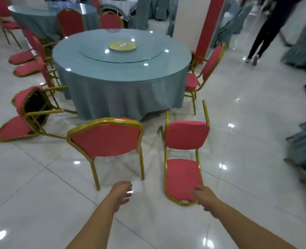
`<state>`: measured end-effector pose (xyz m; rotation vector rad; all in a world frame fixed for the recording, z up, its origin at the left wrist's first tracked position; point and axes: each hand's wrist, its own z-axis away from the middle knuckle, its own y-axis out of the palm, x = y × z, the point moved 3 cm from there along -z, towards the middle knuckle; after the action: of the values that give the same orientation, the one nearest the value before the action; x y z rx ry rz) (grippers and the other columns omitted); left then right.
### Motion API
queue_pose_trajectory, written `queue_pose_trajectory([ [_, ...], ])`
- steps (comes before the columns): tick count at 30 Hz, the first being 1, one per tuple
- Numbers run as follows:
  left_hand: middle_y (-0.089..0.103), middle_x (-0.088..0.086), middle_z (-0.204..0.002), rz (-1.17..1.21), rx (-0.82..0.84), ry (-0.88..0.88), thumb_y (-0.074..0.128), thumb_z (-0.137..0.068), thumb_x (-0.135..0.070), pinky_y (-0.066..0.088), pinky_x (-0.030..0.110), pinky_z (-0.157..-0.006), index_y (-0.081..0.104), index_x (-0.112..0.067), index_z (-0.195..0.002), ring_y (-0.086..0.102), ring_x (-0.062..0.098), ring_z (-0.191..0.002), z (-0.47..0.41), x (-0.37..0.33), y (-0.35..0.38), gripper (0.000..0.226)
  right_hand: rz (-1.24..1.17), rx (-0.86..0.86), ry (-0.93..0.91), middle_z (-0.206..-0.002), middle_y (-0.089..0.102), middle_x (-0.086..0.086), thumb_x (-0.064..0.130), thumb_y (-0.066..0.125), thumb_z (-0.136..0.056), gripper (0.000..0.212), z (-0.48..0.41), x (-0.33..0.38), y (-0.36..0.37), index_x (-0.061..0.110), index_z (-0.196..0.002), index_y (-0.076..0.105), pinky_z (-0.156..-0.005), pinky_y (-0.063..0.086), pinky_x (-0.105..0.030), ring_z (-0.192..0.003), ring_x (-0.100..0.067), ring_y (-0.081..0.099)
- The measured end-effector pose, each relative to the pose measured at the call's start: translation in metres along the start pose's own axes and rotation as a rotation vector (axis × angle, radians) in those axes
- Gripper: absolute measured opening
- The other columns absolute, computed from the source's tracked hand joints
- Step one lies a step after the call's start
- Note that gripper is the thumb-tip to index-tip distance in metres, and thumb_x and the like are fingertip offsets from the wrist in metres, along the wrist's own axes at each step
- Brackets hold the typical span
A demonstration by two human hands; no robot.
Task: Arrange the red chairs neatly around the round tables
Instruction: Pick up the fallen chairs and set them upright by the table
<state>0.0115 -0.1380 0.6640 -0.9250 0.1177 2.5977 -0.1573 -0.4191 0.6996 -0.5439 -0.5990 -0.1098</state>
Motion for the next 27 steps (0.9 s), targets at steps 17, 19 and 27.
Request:
queue_pose_trajectory([
  [17,0.064,0.011,-0.095,-0.245,-0.071,-0.055,0.059,-0.096,-0.014,0.050,0.033,-0.077,0.063,-0.012,-0.107,0.060,0.024,-0.080,-0.005,0.004,0.254,0.012,0.033,0.003,-0.035,-0.129,0.056,-0.010,0.034,0.064,-0.093,0.040,-0.146,-0.127,-0.224,0.013,-0.127,0.056,-0.087,0.041,-0.032,-0.103,-0.023,0.051],
  [19,0.063,0.012,-0.095,-0.238,-0.123,-0.089,0.059,-0.095,-0.012,0.049,0.033,-0.074,0.063,-0.010,-0.111,0.059,0.024,-0.079,-0.006,0.012,0.285,0.016,0.059,0.044,-0.003,-0.137,0.054,-0.013,0.033,0.065,-0.094,0.050,-0.172,-0.137,-0.256,0.008,-0.135,0.053,-0.093,0.042,-0.034,-0.115,-0.028,0.053],
  [27,0.061,0.009,-0.093,-0.207,-0.177,-0.203,0.066,-0.089,-0.012,0.048,0.030,-0.070,0.068,-0.017,-0.112,0.055,0.021,-0.079,-0.054,0.045,0.373,0.024,0.175,0.104,0.147,-0.130,0.057,-0.013,0.029,0.062,-0.094,0.058,-0.255,-0.177,-0.315,0.011,-0.145,0.042,-0.088,0.043,-0.031,-0.106,-0.027,0.057],
])
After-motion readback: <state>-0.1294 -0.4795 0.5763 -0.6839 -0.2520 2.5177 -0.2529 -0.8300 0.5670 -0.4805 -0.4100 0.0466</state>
